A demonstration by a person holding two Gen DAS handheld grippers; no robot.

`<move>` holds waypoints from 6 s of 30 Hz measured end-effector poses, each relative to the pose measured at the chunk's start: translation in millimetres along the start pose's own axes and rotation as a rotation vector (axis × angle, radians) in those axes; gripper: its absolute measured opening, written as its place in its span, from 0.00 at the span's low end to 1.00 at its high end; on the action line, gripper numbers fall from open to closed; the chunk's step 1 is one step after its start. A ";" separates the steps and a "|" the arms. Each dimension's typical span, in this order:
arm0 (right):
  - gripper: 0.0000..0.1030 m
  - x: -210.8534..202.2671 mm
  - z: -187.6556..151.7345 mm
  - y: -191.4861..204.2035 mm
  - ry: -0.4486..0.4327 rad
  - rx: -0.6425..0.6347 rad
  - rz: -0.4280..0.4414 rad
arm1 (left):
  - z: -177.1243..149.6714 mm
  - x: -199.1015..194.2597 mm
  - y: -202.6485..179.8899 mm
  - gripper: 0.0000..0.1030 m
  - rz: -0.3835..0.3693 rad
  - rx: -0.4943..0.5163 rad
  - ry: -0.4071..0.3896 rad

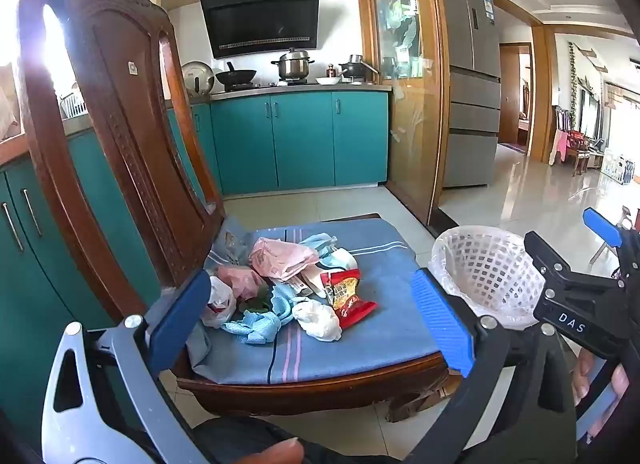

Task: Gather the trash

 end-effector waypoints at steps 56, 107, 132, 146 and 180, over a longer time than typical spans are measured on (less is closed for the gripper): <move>0.97 1.6 3.0 -2.7 -0.005 0.006 -0.001 | -6.2 6.8 -3.4 0.97 -0.012 -0.023 0.028; 0.97 4.6 -0.5 -11.5 0.008 0.009 -0.010 | -14.7 19.4 -4.1 0.97 -0.003 -0.018 0.072; 0.97 97.9 -48.3 59.0 0.266 -0.099 0.150 | -93.2 112.8 58.8 0.97 0.053 -0.159 0.394; 0.50 149.5 -96.7 203.1 0.509 -0.177 0.470 | -110.8 113.0 107.9 0.88 0.090 -0.280 0.417; 0.22 121.8 -61.0 103.1 0.433 -0.107 0.385 | -120.6 193.3 37.2 0.36 -0.064 -0.204 0.546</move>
Point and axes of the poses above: each gripper's, at about its wrist camera, not at the fingertips, and x roughly the way its jaws point, y to its left, z to its top, the point moved 7 cm from there along x, roughly the way its jaws point, and after that the axes turned 12 degrees about -z, right-handed, at the moved point
